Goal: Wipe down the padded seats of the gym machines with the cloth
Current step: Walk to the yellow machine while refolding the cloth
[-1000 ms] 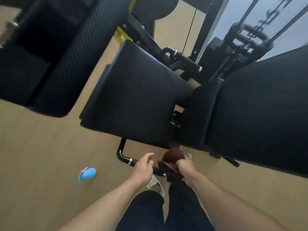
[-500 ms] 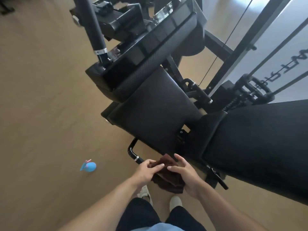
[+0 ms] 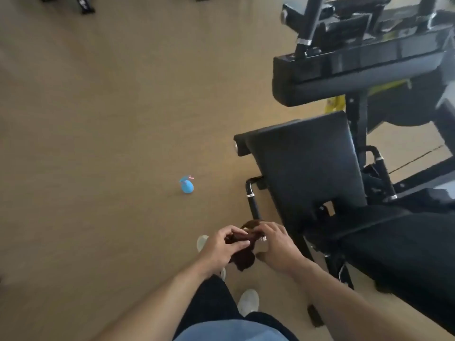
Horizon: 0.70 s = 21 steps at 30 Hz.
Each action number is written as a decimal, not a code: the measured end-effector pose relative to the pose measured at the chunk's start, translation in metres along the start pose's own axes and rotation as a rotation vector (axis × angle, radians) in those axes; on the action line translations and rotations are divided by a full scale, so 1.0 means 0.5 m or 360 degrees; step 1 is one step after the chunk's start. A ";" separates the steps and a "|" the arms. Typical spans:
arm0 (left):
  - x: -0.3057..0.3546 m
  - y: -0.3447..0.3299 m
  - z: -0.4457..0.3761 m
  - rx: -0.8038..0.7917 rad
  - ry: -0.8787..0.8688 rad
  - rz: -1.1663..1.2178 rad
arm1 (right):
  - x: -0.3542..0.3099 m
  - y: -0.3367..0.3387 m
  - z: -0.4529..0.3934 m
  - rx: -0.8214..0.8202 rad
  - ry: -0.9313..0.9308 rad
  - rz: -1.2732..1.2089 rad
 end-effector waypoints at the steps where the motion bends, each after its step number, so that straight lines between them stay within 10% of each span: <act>1: -0.012 0.023 0.029 0.0097 -0.0009 0.0054 | -0.020 -0.016 -0.009 0.0009 0.0084 0.0088; 7: -0.145 0.186 0.230 0.0826 0.0044 0.0071 | -0.205 -0.145 -0.024 -0.0260 0.0303 0.0221; 21: -0.596 0.386 0.700 0.1475 0.0610 -0.0214 | -0.661 -0.572 0.141 -0.0607 0.0705 0.0289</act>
Point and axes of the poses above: each hand's wrist, its own z-axis away from the middle knuckle, its own y-axis out of the back of the hand, x = y × z, the point moved 3 cm from there along -z, towards the middle knuckle, and after that the axes turned 1 degree about y, right-handed, at the moved point
